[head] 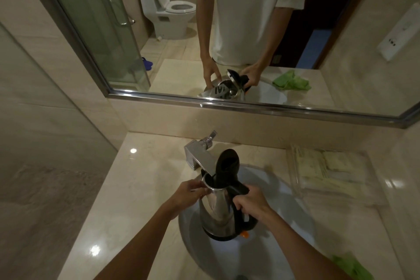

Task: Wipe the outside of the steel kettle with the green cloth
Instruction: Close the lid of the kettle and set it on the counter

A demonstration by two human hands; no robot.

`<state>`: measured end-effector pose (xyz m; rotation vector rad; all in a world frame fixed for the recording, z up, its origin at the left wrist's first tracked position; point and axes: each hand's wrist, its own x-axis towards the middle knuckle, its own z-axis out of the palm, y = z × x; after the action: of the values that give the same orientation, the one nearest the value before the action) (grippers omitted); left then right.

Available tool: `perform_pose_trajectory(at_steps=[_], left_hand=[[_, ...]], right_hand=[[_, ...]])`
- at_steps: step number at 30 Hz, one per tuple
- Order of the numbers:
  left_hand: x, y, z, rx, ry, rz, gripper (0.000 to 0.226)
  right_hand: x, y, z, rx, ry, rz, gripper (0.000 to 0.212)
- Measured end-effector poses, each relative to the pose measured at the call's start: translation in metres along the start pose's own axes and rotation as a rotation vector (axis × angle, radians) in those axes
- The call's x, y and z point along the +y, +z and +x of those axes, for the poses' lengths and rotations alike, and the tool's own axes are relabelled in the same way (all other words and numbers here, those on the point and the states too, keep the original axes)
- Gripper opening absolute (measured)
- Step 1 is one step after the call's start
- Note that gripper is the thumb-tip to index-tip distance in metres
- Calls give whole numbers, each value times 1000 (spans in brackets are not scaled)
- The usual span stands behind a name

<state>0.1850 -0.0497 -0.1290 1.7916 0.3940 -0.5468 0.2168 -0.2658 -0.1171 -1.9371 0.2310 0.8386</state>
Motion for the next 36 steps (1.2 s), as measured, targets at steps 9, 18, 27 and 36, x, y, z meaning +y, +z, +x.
perform_pose_trajectory(at_steps=[9, 18, 27, 36], left_hand=[[-4, 3, -11, -30, 3, 16, 18], [-16, 12, -55, 17, -2, 15, 20], [-23, 12, -107, 224, 43, -86, 34], [-32, -28, -149, 431, 197, -160, 32]], right_hand=[[7, 1, -5, -5, 36, -11, 30], [14, 4, -31, -57, -27, -115, 49], [-2, 10, -66, -90, -169, -191, 34], [-35, 57, -91, -70, -232, -173, 31]])
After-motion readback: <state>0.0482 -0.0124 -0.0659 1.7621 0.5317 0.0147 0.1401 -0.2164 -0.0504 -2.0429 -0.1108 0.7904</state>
